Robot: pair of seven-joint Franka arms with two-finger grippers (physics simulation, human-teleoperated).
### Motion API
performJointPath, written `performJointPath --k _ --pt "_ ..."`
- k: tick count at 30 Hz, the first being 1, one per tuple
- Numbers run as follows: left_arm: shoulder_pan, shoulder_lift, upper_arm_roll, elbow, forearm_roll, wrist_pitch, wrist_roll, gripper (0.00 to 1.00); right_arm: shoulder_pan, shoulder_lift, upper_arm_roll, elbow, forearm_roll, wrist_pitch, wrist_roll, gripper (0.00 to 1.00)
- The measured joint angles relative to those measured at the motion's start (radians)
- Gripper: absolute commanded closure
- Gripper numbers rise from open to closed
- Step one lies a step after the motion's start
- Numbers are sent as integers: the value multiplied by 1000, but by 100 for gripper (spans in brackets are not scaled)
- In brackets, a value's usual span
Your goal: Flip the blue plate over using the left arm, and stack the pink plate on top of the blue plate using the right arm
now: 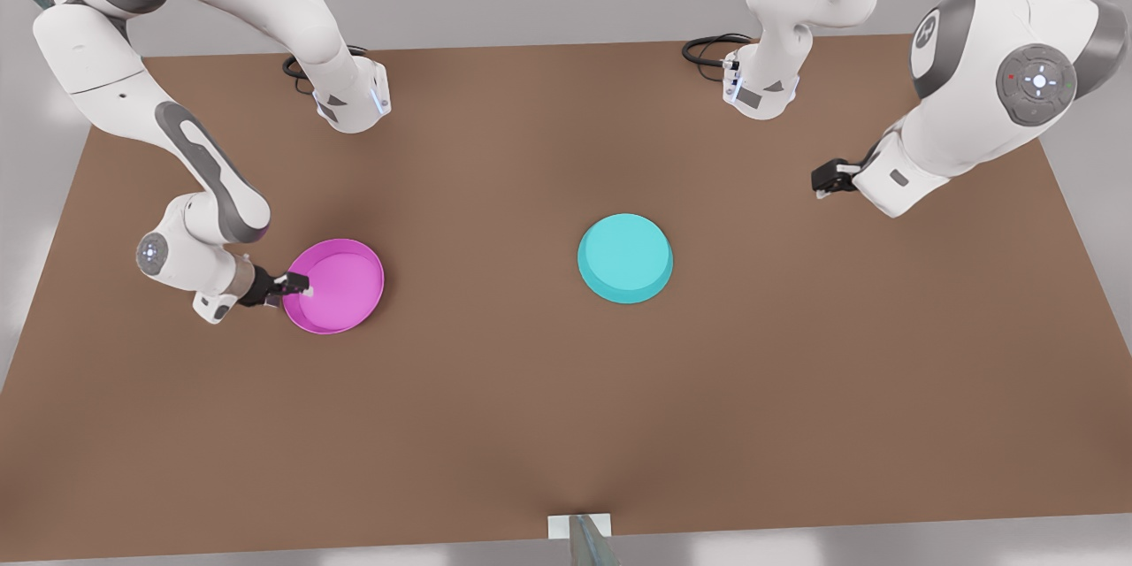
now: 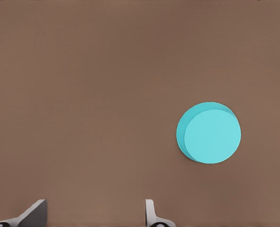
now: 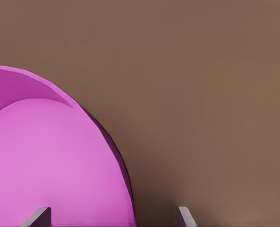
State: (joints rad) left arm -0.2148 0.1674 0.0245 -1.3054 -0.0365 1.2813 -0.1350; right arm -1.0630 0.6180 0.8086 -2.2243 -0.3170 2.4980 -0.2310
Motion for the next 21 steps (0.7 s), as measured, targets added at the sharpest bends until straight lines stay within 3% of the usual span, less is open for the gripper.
performJointPath --k 2,5,6,15,17,21 --pt "0 0 0 0 0 0 0 0 -2 -1 0 -1 -7 -8 1 3" --pt "2 0 0 0 0 0 0 0 -2 -4 1 -3 -7 -13 2 28" --pt "2 0 0 0 0 0 0 0 -2 -6 1 -3 -7 -13 2 31" --pt "2 0 0 0 -2 -2 -2 0 -4 -10 3 -6 -7 -16 4 39" --pt "2 0 0 0 -2 -2 -2 0 -6 -13 4 -11 -7 -16 4 50" --pt "2 -1 0 -1 -2 -3 -2 0 -5 -12 4 -10 -5 -13 5 56"
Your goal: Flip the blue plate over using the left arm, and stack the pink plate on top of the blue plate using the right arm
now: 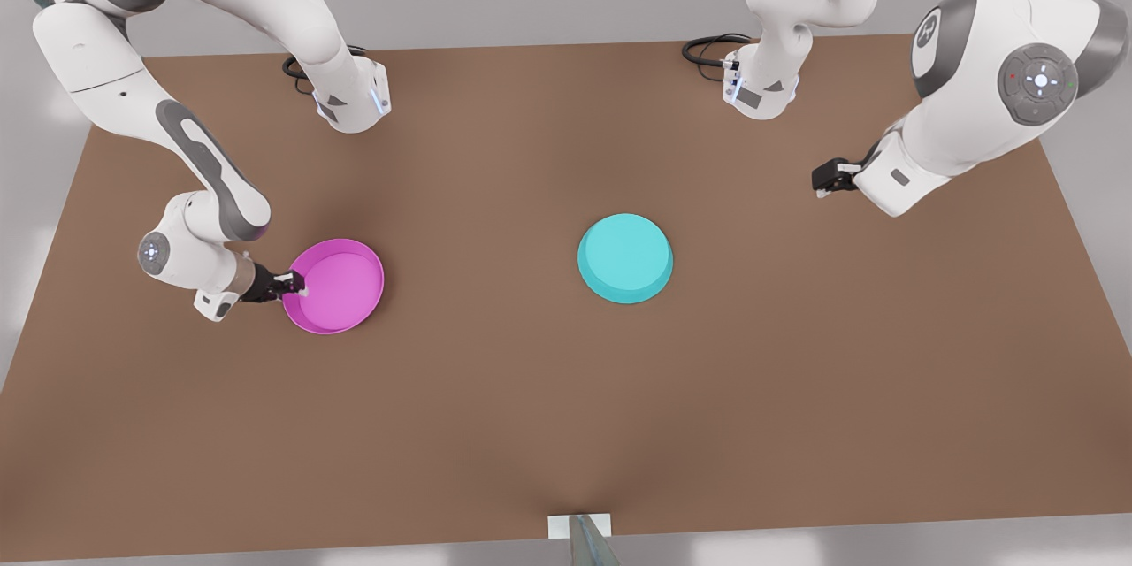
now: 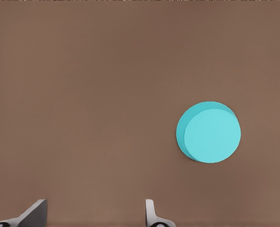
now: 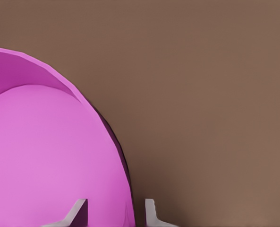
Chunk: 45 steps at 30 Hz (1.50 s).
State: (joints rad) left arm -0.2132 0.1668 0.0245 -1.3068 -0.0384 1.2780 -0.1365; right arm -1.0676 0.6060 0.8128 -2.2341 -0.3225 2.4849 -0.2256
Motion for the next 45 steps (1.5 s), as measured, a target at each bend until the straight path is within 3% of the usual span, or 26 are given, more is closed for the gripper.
performJointPath --k 2,5,6,25,38,45 --pt "0 0 0 0 0 0 0 0 2 0 0 0 0 0 0 59" --pt "0 0 0 0 0 0 0 0 1 0 -1 1 0 0 2 77" --pt "0 0 0 1 0 0 1 0 2 0 -1 1 0 0 2 79" --pt "-1 0 -2 1 3 -8 0 0 -15 -26 12 1 20 -54 -5 79" --pt "-2 0 -2 1 4 -8 0 0 -258 -20 225 -1 48 -218 4 79" --pt "-1 0 -2 1 5 -8 0 0 -210 -47 270 9 187 -205 18 79"
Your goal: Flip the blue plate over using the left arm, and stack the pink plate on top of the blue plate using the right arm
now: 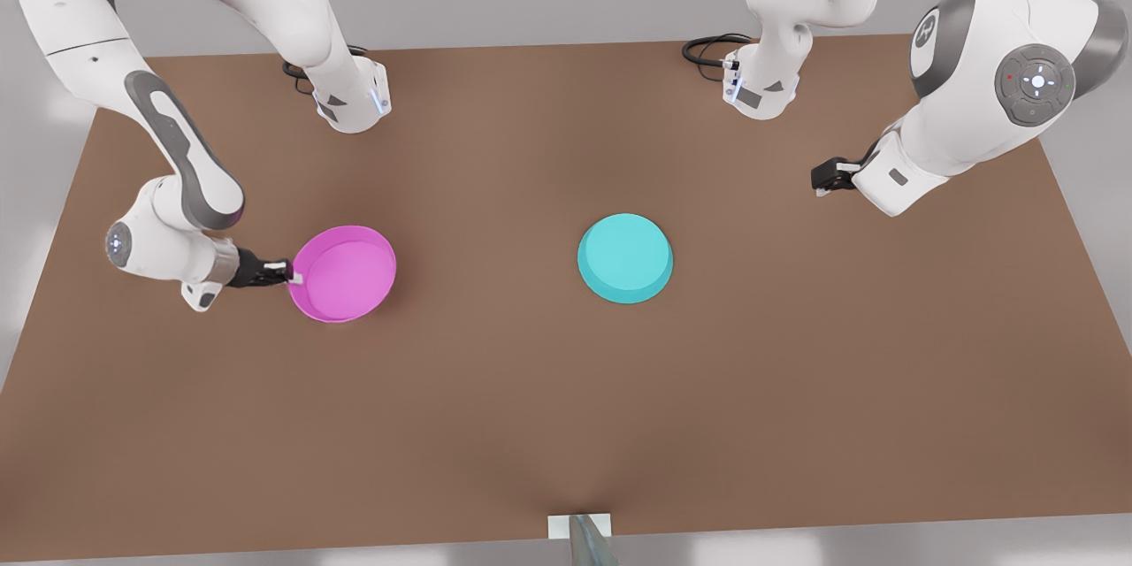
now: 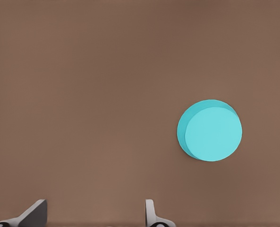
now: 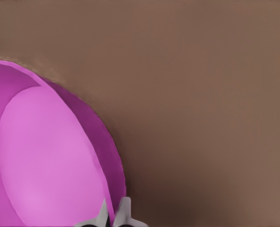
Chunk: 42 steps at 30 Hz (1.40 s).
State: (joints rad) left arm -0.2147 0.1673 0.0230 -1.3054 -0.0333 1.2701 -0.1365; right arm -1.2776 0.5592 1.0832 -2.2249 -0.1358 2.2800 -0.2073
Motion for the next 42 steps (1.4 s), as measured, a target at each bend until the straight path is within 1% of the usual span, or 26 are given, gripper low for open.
performJointPath --k 16,17,19,25,27,32,36,37,38,40,42 --pt "0 0 0 0 2 1 2 0 250 -85 -20 34 233 36 25 79" --pt "0 1 0 0 2 1 1 0 275 -85 -26 34 246 47 37 79" --pt "0 2 0 0 3 1 0 0 349 -85 -65 50 282 61 51 79" --pt "2 2 0 0 2 7 -4 0 707 -115 -274 122 456 83 68 79" --pt "1 2 1 0 1 6 -4 0 848 -130 -372 145 523 83 68 79" --pt "0 2 2 0 1 5 -4 0 1240 -150 -656 210 701 83 74 79" --pt "2 2 2 0 1 3 -3 0 1578 -146 -909 246 849 84 88 79" --pt "2 2 2 0 1 3 -3 0 1673 -145 -991 251 882 83 92 79" --pt "1 2 2 0 1 3 -3 0 1740 -142 -1040 261 908 83 95 79" --pt "1 2 2 0 3 2 -2 0 1842 -133 -1105 296 939 75 138 79" --pt "0 2 1 -1 3 2 -3 0 1909 -122 -1145 329 957 71 187 79"
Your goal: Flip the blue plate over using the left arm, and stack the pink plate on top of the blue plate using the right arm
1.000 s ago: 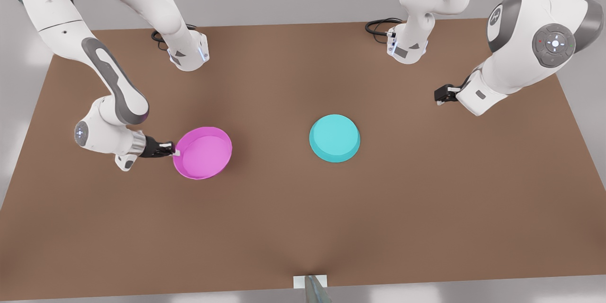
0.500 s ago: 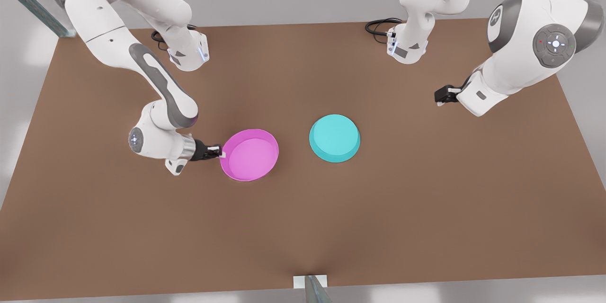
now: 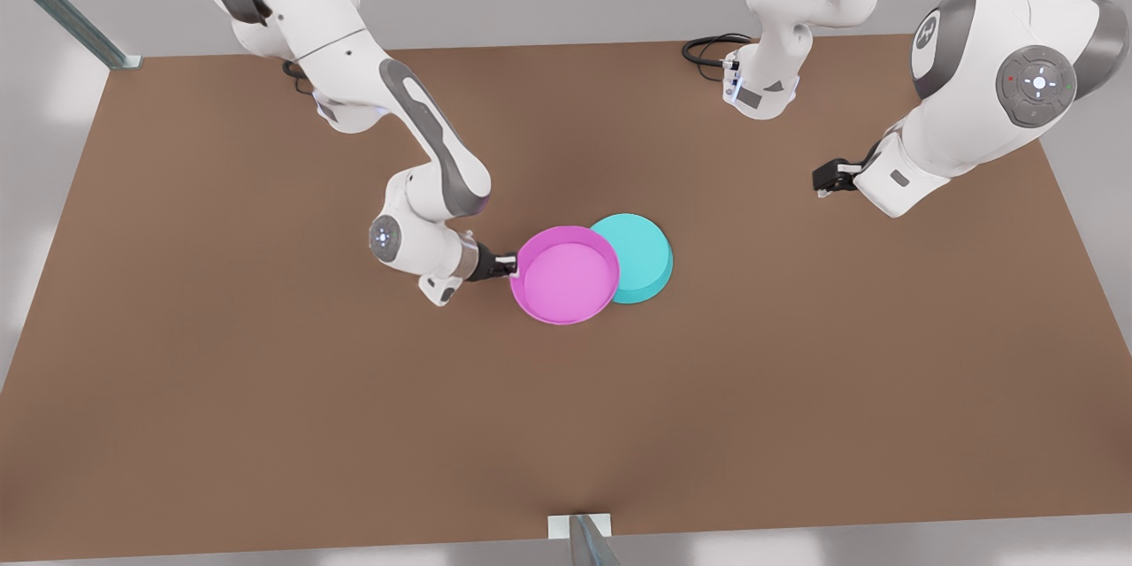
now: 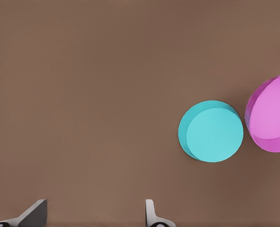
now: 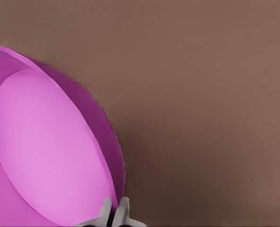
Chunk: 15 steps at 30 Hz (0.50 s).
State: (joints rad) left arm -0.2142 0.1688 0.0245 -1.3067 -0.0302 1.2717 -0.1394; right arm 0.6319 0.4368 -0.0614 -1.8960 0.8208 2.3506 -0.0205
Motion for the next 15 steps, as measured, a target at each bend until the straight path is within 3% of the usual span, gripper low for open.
performJointPath --k 5,15 --pt "-2 1 -1 1 -2 -5 1 0 161 53 -78 92 1 -3 161 79" --pt "0 2 0 1 3 -8 6 0 314 168 -113 229 41 -6 283 79"
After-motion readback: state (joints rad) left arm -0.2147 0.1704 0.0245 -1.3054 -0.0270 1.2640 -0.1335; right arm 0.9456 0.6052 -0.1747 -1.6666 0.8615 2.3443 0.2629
